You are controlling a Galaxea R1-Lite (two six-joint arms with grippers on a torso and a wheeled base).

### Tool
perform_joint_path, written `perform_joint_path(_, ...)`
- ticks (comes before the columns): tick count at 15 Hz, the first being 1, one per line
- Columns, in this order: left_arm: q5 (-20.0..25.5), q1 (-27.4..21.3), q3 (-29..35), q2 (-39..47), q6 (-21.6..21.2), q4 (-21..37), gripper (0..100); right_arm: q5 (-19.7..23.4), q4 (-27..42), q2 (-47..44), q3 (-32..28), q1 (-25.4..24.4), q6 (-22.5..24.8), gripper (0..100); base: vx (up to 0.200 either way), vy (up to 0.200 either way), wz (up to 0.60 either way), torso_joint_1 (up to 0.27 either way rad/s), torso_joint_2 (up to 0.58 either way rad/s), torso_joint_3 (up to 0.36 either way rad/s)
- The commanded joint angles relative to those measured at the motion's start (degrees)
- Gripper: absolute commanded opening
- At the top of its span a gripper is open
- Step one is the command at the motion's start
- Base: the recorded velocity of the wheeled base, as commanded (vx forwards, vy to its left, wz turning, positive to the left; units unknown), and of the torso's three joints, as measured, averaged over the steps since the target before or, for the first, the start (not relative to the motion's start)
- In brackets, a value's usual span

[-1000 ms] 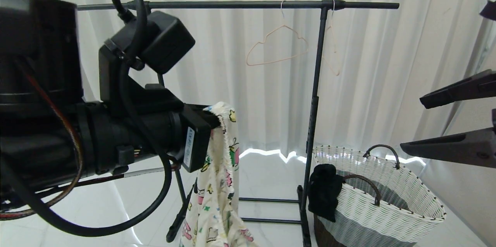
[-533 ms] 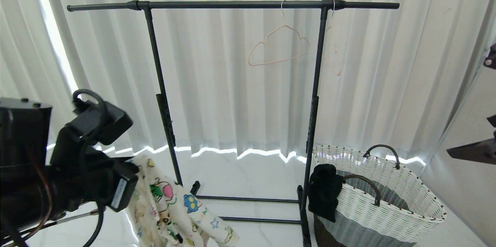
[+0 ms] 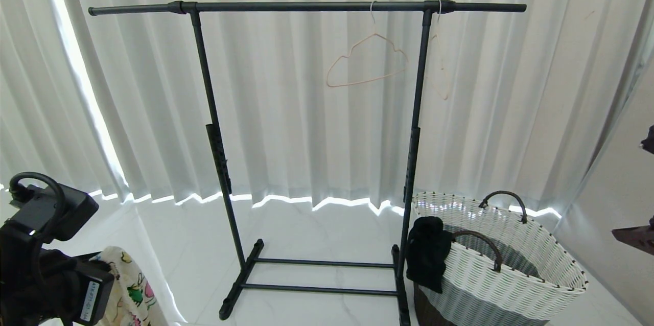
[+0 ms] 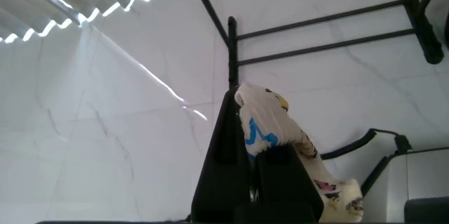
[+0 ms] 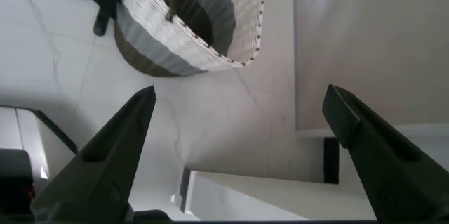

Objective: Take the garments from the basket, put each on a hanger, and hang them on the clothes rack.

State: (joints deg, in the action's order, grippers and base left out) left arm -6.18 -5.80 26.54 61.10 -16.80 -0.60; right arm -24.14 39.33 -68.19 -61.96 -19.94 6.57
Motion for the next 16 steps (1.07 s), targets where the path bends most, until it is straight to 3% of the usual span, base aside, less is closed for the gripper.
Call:
perform_joint_path(1, -0.15, 0.79, -0.35, -0.37, 0.1, -0.02, 0, 0.14, -0.57, 0.25, 0.53, 1.57, 0.02, 100, 0.0, 0.0, 0.0, 0.0, 0.0, 0.0)
perform_joint_path(9, -0.06, 1.14, -0.44, -0.72, -0.96, -0.19, 0, 1.73, -3.2, 0.52, 0.53, 3.95, -0.07, 100, 0.0, 0.0, 0.0, 0.015, -0.05, -0.036)
perform_joint_path(16, -0.06, 1.14, -0.61, -1.86, -0.87, -0.28, 0, 3.75, -4.87, 0.43, 0.53, 4.91, -0.07, 100, 0.0, 0.0, 0.0, 0.152, -0.44, -0.272)
